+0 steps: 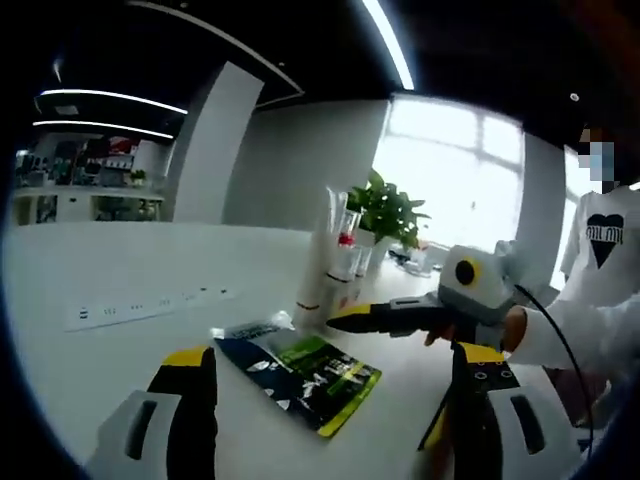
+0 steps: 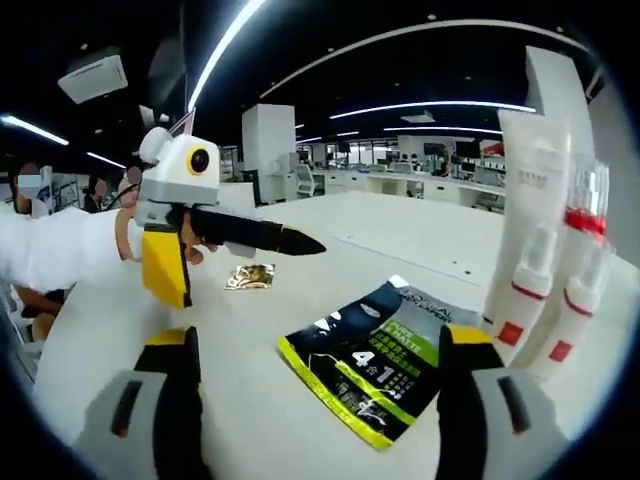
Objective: Arrange the skincare products in the storage area until every visible bottle or jar stands upright without overlapping.
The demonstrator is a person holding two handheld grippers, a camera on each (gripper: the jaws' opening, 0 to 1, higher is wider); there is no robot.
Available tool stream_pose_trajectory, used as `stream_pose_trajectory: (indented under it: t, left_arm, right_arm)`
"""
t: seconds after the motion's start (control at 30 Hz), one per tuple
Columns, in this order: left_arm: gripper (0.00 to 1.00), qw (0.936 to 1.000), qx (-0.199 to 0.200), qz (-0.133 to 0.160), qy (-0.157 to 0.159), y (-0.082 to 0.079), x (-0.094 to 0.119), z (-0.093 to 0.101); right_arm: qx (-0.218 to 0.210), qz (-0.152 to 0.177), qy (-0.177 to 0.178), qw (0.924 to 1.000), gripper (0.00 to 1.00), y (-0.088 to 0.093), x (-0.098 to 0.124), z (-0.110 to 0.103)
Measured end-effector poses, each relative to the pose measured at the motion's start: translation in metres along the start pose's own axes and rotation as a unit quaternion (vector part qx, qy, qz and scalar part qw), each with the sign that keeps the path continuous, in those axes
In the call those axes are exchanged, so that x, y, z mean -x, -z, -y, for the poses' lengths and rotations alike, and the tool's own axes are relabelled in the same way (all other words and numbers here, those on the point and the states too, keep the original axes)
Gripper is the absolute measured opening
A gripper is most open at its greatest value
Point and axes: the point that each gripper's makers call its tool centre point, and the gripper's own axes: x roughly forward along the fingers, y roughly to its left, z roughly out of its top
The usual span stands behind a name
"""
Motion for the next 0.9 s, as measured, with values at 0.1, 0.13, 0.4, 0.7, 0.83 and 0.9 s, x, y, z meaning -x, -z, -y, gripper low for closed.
stream_pose_trajectory:
  t: [0.1, 0.13, 0.4, 0.7, 0.83, 0.9]
  left_arm:
    - [0.99, 1.0000, -0.009, 0.002, 0.000, 0.002, 0.005, 0.004]
    - [0.99, 0.9999, -0.009, 0.004, 0.002, 0.004, 0.008, 0.008]
    - [0.99, 0.9991, -0.026, 0.022, 0.025, 0.002, 0.015, 0.017]
    - [0.99, 0.9965, -0.055, 0.050, 0.038, -0.004, 0.027, 0.032]
    - [0.99, 0.9962, -0.056, 0.052, 0.041, -0.002, 0.032, 0.038]
    - [0.99, 0.9965, -0.051, 0.053, 0.039, -0.003, 0.033, 0.039]
  right_arm:
    - [0.000, 0.006, -0.002, 1.0000, 1.00, -0.002, 0.001, -0.002]
    - [-0.001, 0.007, -0.004, 1.0000, 1.00, -0.002, 0.001, -0.002]
    - [-0.008, 0.022, -0.015, 0.9996, 1.00, -0.004, 0.008, -0.005]
    - [-0.008, 0.028, -0.014, 0.9995, 1.00, -0.005, 0.015, -0.010]
    - [-0.009, 0.032, -0.015, 0.9994, 1.00, -0.004, 0.020, -0.013]
    - [-0.011, 0.031, -0.014, 0.9994, 1.00, -0.003, 0.022, -0.013]
